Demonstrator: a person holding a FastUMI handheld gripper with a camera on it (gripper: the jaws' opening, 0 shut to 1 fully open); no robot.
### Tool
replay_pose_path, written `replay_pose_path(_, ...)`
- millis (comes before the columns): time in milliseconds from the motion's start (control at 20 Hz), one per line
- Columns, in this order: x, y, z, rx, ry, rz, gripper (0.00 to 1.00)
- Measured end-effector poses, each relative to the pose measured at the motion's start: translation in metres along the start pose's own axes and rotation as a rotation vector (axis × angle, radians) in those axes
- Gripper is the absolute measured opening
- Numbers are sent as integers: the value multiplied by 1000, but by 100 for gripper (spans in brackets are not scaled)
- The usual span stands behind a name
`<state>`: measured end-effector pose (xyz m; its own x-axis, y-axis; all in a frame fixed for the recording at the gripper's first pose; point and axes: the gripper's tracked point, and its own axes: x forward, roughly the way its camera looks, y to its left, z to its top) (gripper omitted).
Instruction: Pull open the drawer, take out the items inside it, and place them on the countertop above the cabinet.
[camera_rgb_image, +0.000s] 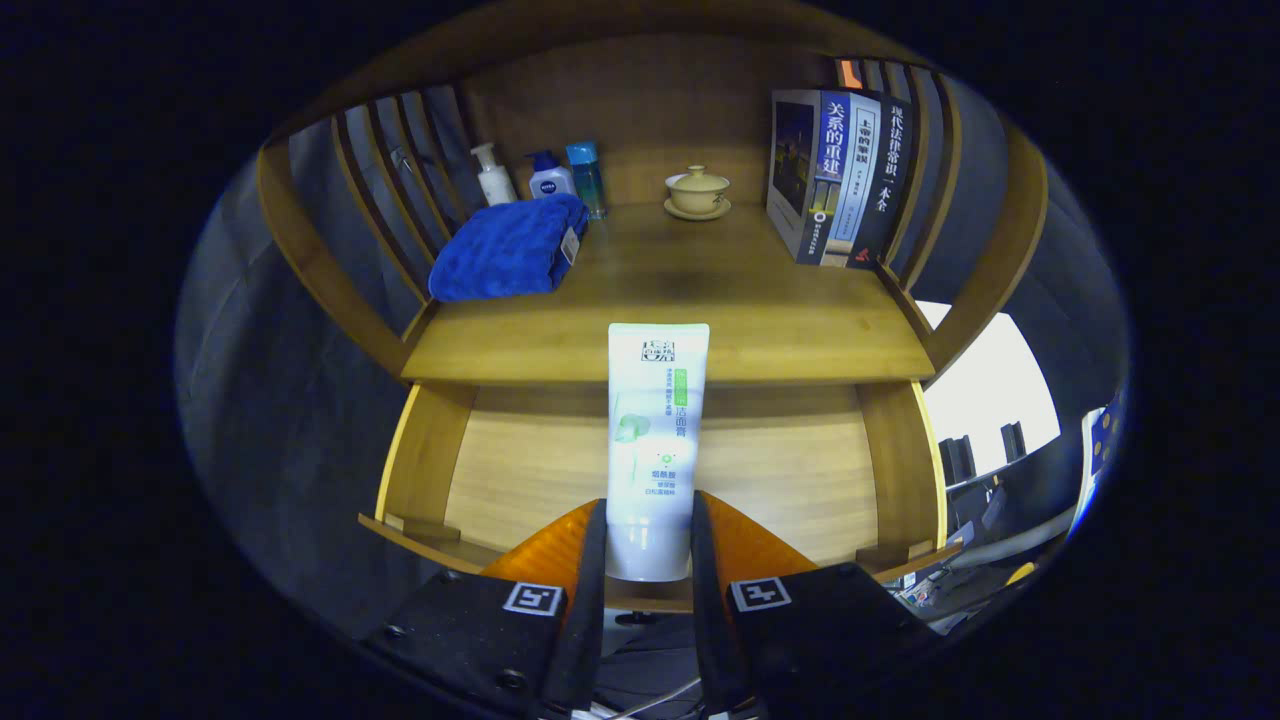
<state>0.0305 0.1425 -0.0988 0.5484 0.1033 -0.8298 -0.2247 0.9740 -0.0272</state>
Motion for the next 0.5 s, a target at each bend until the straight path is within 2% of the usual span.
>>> replay_pose_path(500, 55, 15, 84, 21, -37, -21, 47)
